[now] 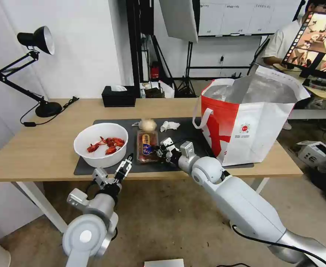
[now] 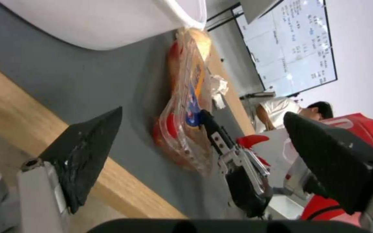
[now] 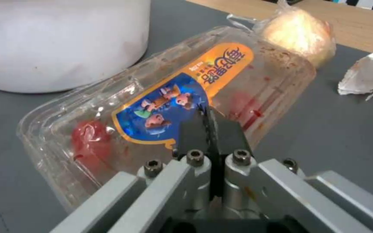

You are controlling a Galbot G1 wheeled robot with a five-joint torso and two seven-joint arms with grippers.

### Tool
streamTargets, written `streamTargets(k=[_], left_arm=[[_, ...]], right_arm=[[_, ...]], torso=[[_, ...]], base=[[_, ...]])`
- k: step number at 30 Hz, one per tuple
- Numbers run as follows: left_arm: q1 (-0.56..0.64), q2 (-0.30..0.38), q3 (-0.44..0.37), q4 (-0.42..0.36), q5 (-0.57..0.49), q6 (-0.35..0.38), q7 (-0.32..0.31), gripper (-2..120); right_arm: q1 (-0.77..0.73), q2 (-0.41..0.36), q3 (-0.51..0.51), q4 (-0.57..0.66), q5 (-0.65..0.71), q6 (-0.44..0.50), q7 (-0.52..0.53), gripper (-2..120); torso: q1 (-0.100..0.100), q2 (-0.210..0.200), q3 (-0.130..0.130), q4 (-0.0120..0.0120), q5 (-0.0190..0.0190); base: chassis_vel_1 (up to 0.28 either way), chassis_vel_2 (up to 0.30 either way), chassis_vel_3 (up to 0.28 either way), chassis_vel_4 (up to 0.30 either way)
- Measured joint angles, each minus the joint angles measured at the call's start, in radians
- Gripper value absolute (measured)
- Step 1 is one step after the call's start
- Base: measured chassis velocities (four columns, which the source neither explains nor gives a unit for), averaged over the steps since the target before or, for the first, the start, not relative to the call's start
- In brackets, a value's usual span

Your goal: Pick up the trash from the table and place it into the takeout bag.

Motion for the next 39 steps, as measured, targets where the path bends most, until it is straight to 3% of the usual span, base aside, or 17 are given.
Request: streamTargets(k=[24,39], left_arm=[[-0.2,0.041,0.031,0.146,-0.087,0.065,-0.051,100],[-0.265,0.043,0.057,0.223,-0.095,0.084,-0.064,100]], right_arm=[[0.004,0.002,-0.009,0.0,0.0,-0.025,-0.015,0],[0.001,0.001,-0.009,0.002,0.002,-0.026,-0.015,0]], torso=[[0.0,0.0,0.0,-0.0001,0.0],[0.0,0.0,0.0,0.0,0.0]], base=[[0.0,0.0,0.0,0.0],[0.0,0.0,0.0,0.0]])
